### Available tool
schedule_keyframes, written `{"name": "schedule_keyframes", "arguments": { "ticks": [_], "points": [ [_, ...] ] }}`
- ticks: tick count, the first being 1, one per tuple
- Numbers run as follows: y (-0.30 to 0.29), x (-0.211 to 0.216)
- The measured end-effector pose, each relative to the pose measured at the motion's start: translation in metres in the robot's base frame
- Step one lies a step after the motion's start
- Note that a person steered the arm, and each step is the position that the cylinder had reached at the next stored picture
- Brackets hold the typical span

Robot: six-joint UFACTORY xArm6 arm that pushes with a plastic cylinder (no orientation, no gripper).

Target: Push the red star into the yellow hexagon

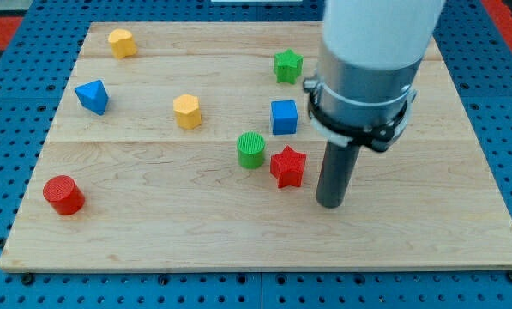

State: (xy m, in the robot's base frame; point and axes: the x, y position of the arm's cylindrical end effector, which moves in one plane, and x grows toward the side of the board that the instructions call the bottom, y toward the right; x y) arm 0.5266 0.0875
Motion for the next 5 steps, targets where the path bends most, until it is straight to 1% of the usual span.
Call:
{"name": "schedule_keyframes", "arguments": {
  "ticks": [1, 3, 4, 5],
  "points": [
    [-0.039, -0.023],
    [-0.147, -0.055],
    [-0.19, -0.069],
    [-0.192, -0.1]
  ]
}}
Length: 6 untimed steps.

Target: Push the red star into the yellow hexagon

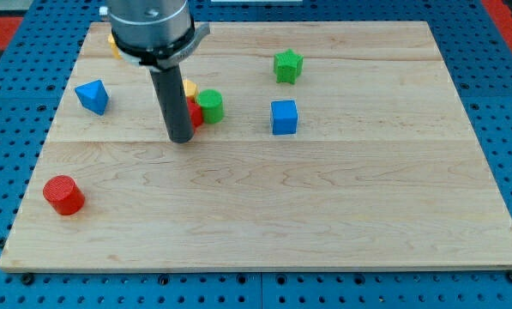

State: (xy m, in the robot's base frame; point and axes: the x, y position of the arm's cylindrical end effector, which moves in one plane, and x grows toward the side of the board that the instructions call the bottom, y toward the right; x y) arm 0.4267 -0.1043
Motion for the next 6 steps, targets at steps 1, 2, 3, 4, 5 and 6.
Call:
{"name": "schedule_keyframes", "arguments": {
  "ticks": [1, 2, 3, 4, 5, 6],
  "points": [
    [0.013, -0.026],
    [0.008, -0.053],
    [0.039, -0.076],
    [0.055, -0.08],
    [0.024, -0.072],
    [0.029, -0.098]
  ]
}}
